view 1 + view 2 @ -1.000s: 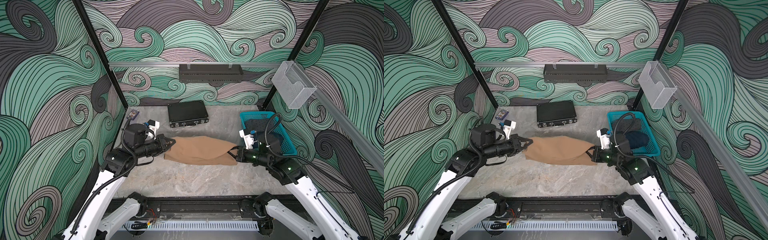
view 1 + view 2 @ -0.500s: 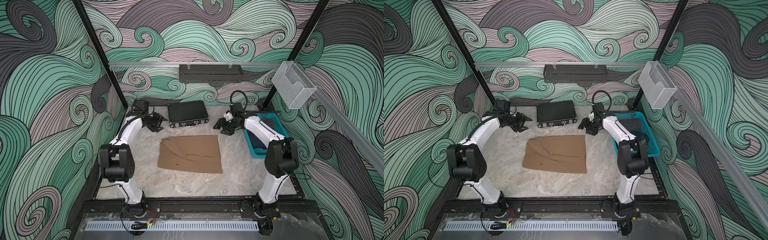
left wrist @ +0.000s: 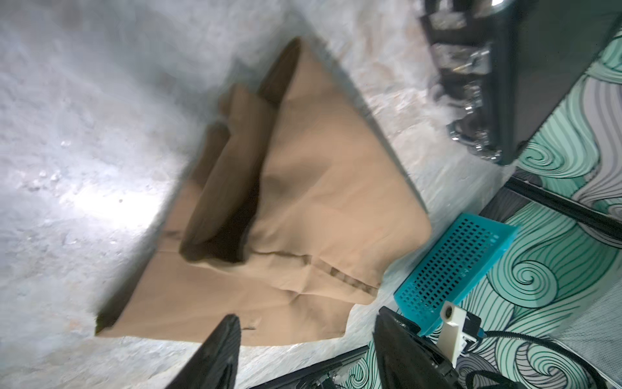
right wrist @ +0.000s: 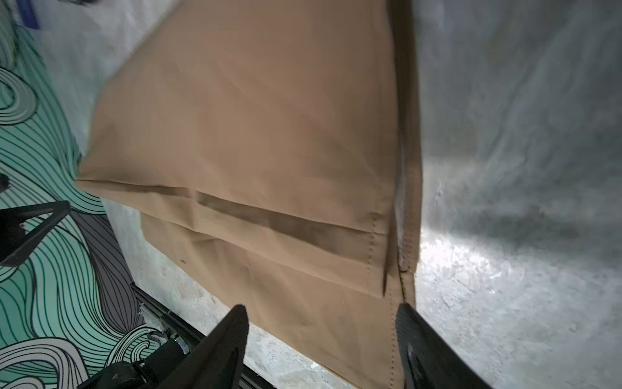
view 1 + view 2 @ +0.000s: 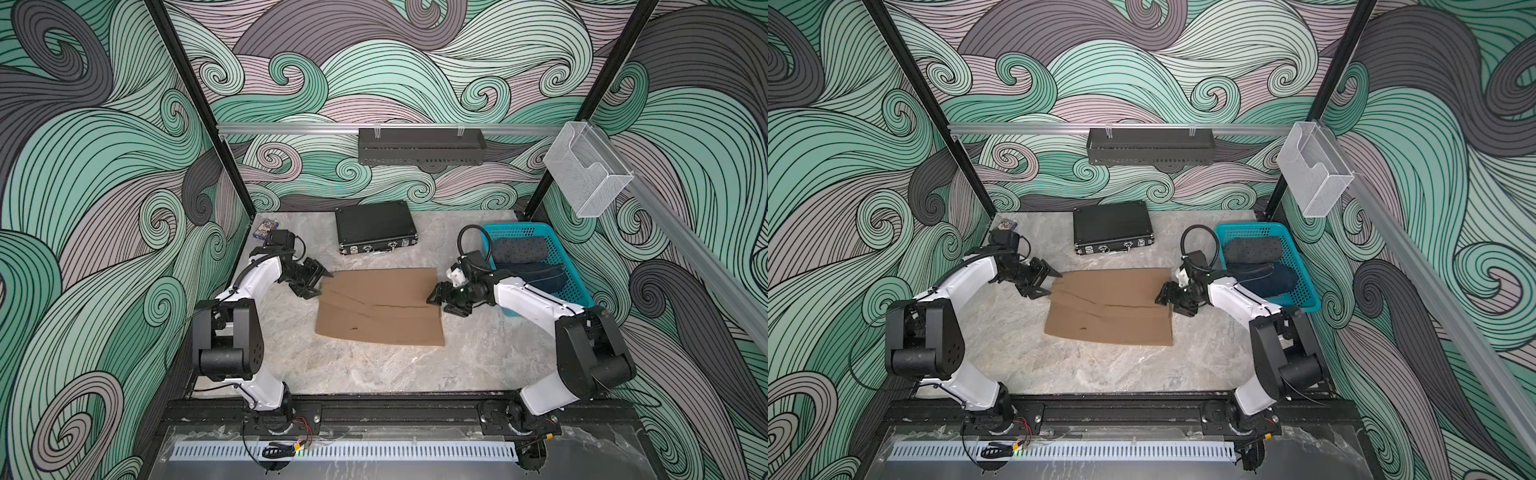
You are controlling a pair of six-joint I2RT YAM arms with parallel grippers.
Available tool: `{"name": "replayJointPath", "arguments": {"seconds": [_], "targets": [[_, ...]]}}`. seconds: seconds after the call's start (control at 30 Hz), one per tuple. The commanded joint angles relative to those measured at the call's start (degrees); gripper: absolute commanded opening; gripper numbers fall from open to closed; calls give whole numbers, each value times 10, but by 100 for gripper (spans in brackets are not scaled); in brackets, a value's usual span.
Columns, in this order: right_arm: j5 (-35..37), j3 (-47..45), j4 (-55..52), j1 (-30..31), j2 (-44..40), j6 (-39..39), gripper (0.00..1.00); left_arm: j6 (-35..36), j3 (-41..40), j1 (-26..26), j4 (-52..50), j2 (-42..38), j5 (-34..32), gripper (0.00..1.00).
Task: Roll up the skirts
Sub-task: Fold the skirt at the center of the board.
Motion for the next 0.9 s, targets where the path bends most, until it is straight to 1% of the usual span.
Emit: {"name": "replayJointPath", "arguments": {"seconds": [0.0, 0.03, 0.13, 0.27, 0.5, 0.57, 0.6, 0.63, 0.7, 0.73, 0.8, 0.87], "targets": [[-13, -8, 41, 4, 30, 19, 68, 18, -19, 2, -3, -2, -18, 64], [-13, -3, 36, 3, 44, 18, 65, 19, -22, 2, 5, 3, -18, 64], [-3, 14, 13, 3, 74, 16, 62, 38, -5, 1, -9, 33, -30, 64], [-18, 16, 31, 5, 85, 27, 56, 52, 10, 1, -8, 63, -30, 63], [-22, 27, 13, 9, 85, 20, 51, 52, 25, 0, -2, 89, -31, 56], [-13, 28, 3, 10, 75, 14, 51, 50, 22, 0, 4, 93, -33, 51], [-6, 26, -4, 11, 66, 11, 50, 50, 22, 0, 5, 96, -32, 47], [2, 22, -8, 10, 56, 10, 50, 50, 21, 0, 5, 98, -31, 46], [17, 11, -10, 10, 32, 10, 51, 50, 19, -1, 5, 97, -30, 47], [23, 5, -12, 10, 21, 9, 51, 51, 18, -1, 5, 94, -27, 50], [19, -5, -5, 11, 7, 11, 52, 54, 14, -3, 5, 85, -31, 56], [14, -3, -7, 13, 12, 11, 52, 55, 5, -4, 10, 73, -38, 58]]}}
